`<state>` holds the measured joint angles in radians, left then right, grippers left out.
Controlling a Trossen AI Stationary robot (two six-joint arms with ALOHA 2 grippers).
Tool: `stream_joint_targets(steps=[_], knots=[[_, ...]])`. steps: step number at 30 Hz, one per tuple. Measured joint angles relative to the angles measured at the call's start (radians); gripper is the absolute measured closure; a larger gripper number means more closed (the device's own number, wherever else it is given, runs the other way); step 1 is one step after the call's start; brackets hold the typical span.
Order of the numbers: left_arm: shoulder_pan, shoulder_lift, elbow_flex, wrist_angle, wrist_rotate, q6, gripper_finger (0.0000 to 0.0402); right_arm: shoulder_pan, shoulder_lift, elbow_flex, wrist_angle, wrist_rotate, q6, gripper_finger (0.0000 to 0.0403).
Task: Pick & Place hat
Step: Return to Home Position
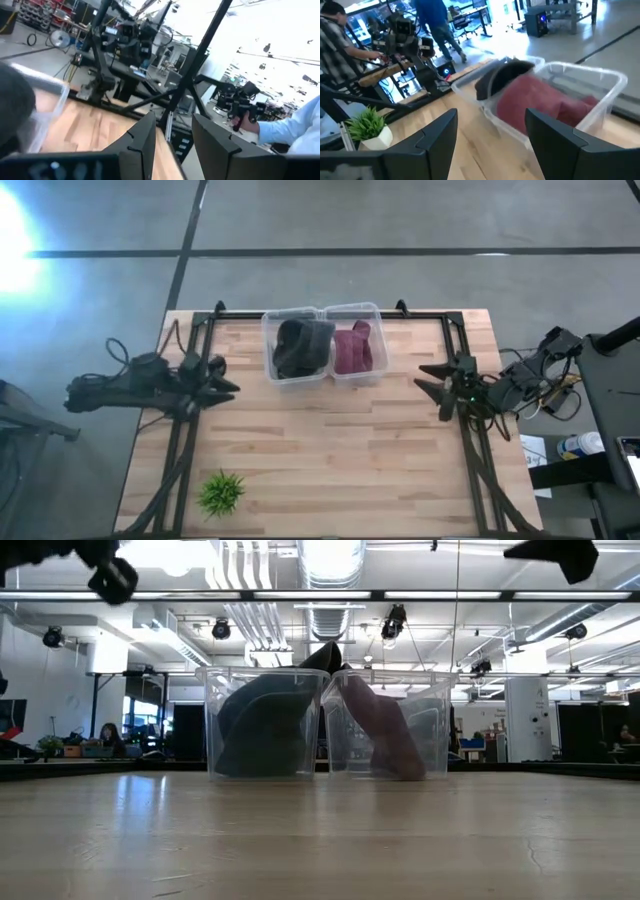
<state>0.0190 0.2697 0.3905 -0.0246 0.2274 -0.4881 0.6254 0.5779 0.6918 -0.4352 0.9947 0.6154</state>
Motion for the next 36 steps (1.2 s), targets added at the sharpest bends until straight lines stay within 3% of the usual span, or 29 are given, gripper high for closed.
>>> stream_joint_targets(steps=[7,13,21,24,31,36], knots=[[0.000,-0.152,-0.197,0.061,-0.010,0.006,0.0280,0.000,-0.030,-0.195,0.058,0.000,0.242,0.0174],[0.001,-0.222,-0.286,0.094,-0.020,0.008,0.0280,0.000,-0.030,-0.355,0.276,0.035,0.254,0.0174],[0.001,-0.235,-0.353,0.095,-0.099,-0.050,0.0280,0.000,-0.043,-0.451,0.300,0.106,0.383,0.0174],[0.001,-0.235,-0.365,0.093,-0.098,-0.090,0.0280,0.000,-0.057,-0.461,0.351,0.076,0.322,0.0175],[0.001,-0.235,-0.379,0.093,-0.095,-0.122,0.0280,0.000,-0.203,-0.532,0.479,-0.145,0.132,0.0174],[0.001,-0.234,-0.380,0.092,-0.095,-0.122,0.0280,-0.008,-0.331,-0.617,0.625,-0.169,-0.036,0.0174]])
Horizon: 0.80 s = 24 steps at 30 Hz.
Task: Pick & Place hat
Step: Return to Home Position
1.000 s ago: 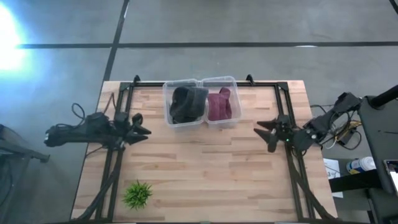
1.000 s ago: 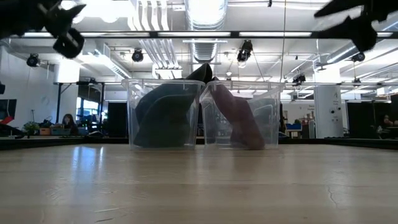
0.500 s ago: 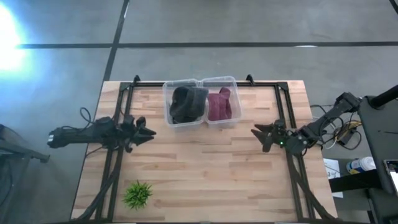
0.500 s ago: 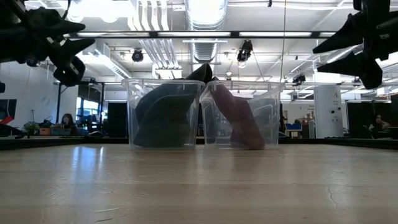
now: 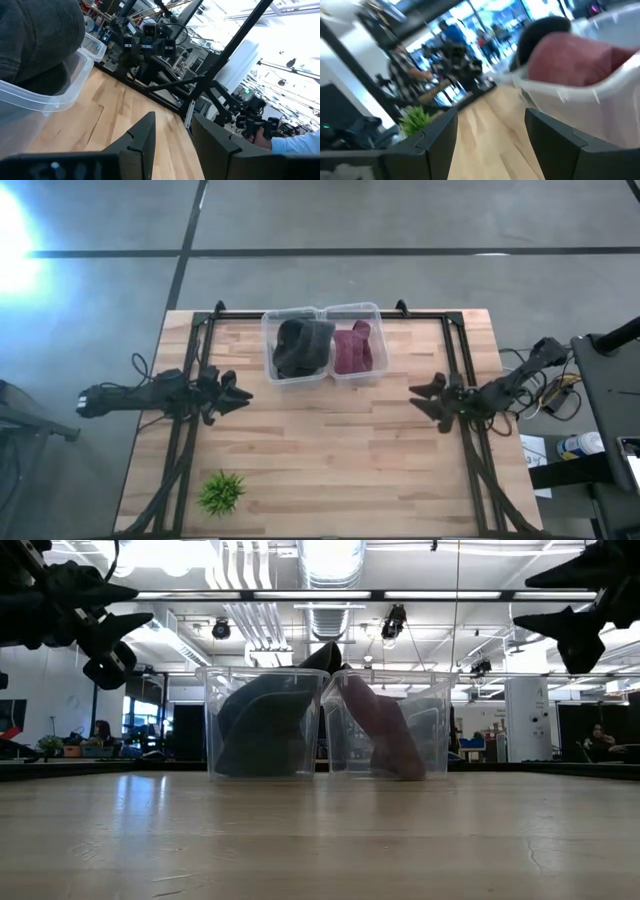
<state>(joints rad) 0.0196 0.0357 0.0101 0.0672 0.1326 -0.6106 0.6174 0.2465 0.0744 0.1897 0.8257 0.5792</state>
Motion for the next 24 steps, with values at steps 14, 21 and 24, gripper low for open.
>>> stream_joint_targets(steps=[14,21,24], knots=[[0.000,0.000,-0.001,0.000,0.001,0.000,0.0280,-0.279,-0.096,-0.065,0.111,-0.315,-0.194,0.0175],[0.000,0.000,-0.001,0.000,0.001,0.000,0.0280,-0.510,-0.102,-0.065,0.044,-0.521,-0.219,0.0174],[0.000,0.000,-0.001,-0.001,0.001,0.000,0.0280,-0.595,-0.103,-0.065,0.043,-0.621,-0.248,0.0174]])
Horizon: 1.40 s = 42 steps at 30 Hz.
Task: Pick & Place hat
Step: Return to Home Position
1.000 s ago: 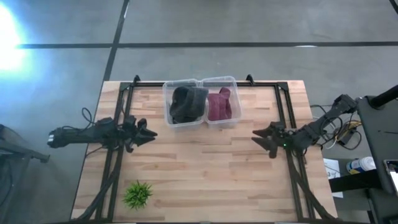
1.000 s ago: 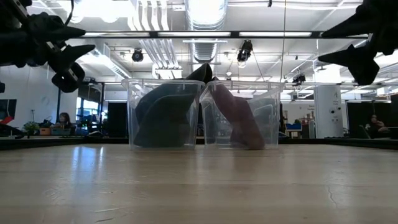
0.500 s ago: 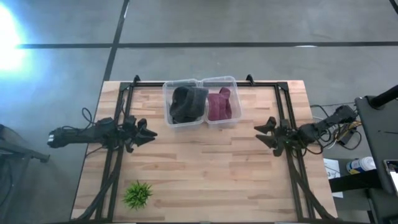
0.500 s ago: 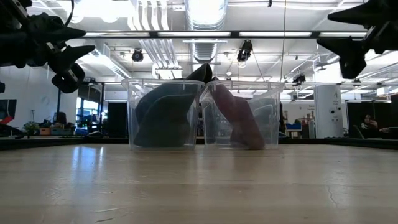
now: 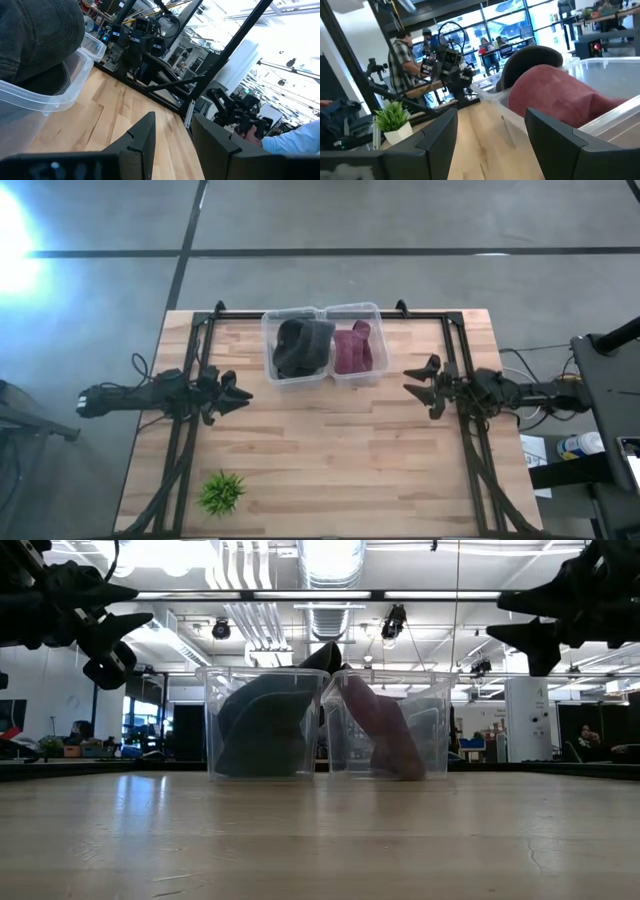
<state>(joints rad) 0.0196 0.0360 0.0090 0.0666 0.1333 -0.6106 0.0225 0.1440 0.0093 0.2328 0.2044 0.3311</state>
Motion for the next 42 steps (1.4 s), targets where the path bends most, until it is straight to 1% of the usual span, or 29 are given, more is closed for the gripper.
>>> stream_joint_targets(steps=[5,8,12,15,25,28,38,40,42], knots=[[0.000,0.000,0.000,0.000,0.000,0.000,0.0280,-0.077,0.001,0.000,-0.046,-0.123,-0.014,0.0174],[0.000,0.000,0.000,0.000,0.000,0.000,0.0280,-0.087,0.002,0.000,-0.094,-0.182,-0.018,0.0174],[0.000,0.000,0.000,0.000,0.000,0.000,0.0280,-0.087,0.002,0.000,-0.173,-0.225,-0.018,0.0174],[0.000,0.000,0.000,0.000,0.000,0.000,0.0280,-0.087,0.004,0.000,-0.223,-0.227,-0.019,0.0174],[0.000,-0.007,-0.001,0.000,0.000,0.000,0.0280,-0.087,0.079,0.000,-0.223,-0.221,-0.018,0.0174],[0.000,-0.036,-0.002,-0.002,0.000,0.000,0.0280,-0.087,0.089,0.000,-0.222,-0.220,-0.018,0.0174],[0.002,-0.036,-0.002,-0.004,0.000,0.000,0.0280,-0.086,0.093,0.000,-0.222,-0.219,-0.017,0.0174],[0.002,-0.036,-0.003,-0.022,0.035,0.006,0.0280,-0.086,0.093,0.000,-0.223,-0.219,-0.017,0.0174],[0.002,-0.036,-0.003,-0.020,0.081,0.089,0.0280,-0.086,0.094,0.000,-0.223,-0.219,-0.017,0.0174]])
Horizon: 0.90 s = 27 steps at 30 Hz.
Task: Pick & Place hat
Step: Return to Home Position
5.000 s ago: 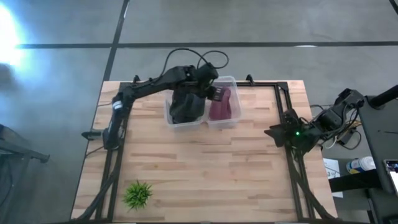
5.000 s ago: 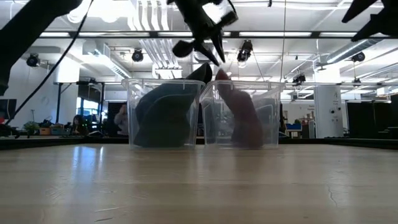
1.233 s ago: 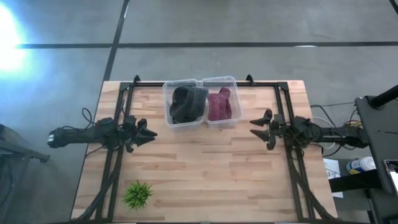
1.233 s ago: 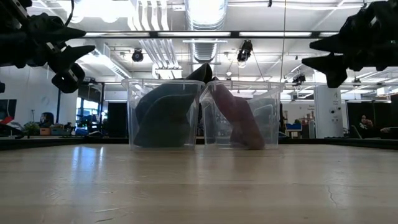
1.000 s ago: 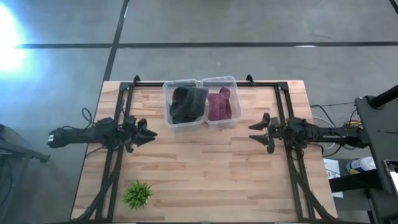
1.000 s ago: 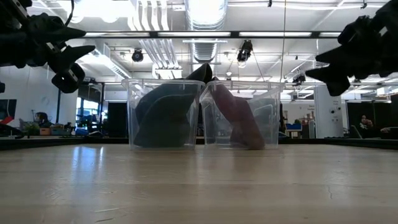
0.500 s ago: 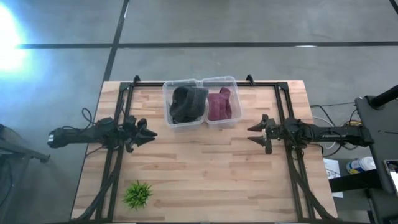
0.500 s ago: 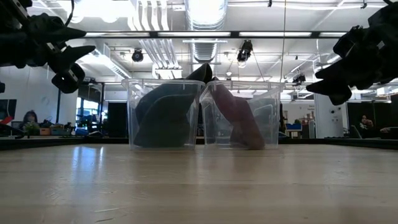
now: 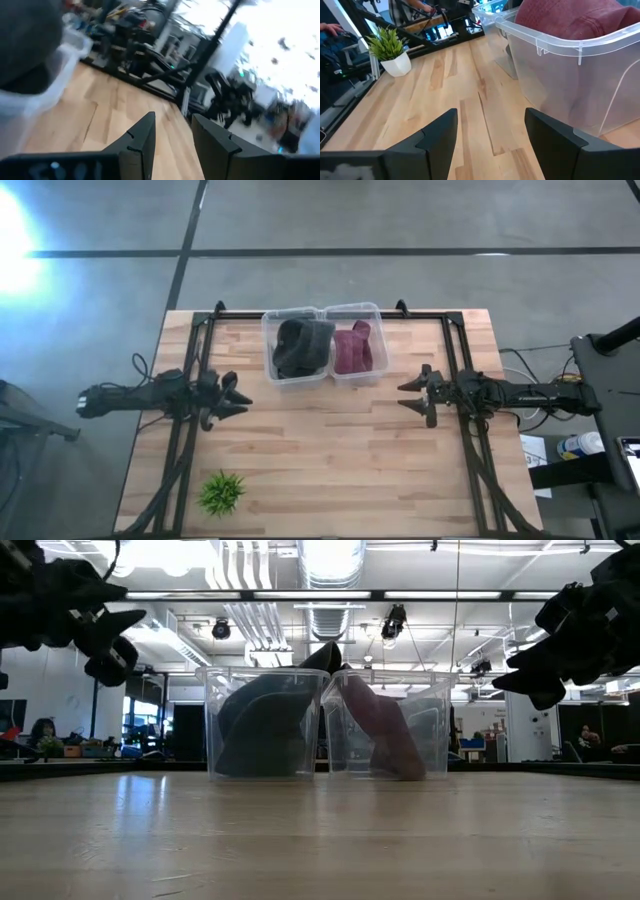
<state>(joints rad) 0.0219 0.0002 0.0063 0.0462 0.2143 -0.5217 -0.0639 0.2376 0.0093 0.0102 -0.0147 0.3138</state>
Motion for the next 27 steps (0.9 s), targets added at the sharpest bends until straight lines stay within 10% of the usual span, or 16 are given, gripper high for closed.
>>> stream_joint_targets(steps=[8,27], knots=[[0.000,0.000,0.000,-0.009,-0.009,0.455,0.0280,0.000,0.001,0.000,0.000,0.002,0.000,0.0174],[0.003,0.005,0.000,-0.034,-0.202,0.314,0.0280,0.000,0.001,0.000,0.000,0.001,0.000,0.0174]])
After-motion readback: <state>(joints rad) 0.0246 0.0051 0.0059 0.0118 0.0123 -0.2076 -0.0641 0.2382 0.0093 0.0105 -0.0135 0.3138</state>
